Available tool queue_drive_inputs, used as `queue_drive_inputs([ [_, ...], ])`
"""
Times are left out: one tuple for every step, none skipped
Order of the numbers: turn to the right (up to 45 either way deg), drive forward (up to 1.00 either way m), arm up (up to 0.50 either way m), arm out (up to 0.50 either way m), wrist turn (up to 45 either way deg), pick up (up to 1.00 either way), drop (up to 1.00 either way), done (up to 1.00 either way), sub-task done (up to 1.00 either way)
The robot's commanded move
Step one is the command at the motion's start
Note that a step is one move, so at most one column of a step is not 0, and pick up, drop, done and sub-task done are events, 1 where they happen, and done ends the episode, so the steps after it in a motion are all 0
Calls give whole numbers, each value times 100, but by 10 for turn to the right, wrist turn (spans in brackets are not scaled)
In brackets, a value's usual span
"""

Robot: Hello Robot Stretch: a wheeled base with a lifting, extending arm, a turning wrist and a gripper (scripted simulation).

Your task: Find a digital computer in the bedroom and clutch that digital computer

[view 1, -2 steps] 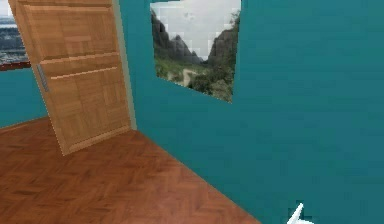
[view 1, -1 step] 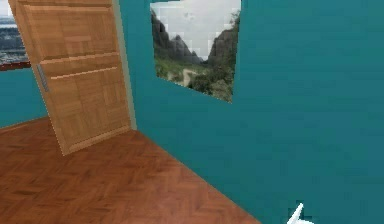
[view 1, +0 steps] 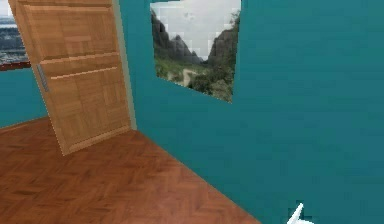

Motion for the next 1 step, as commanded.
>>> queue_drive_inputs([
  [0,0,0,0,0,0,0,100,0],
])
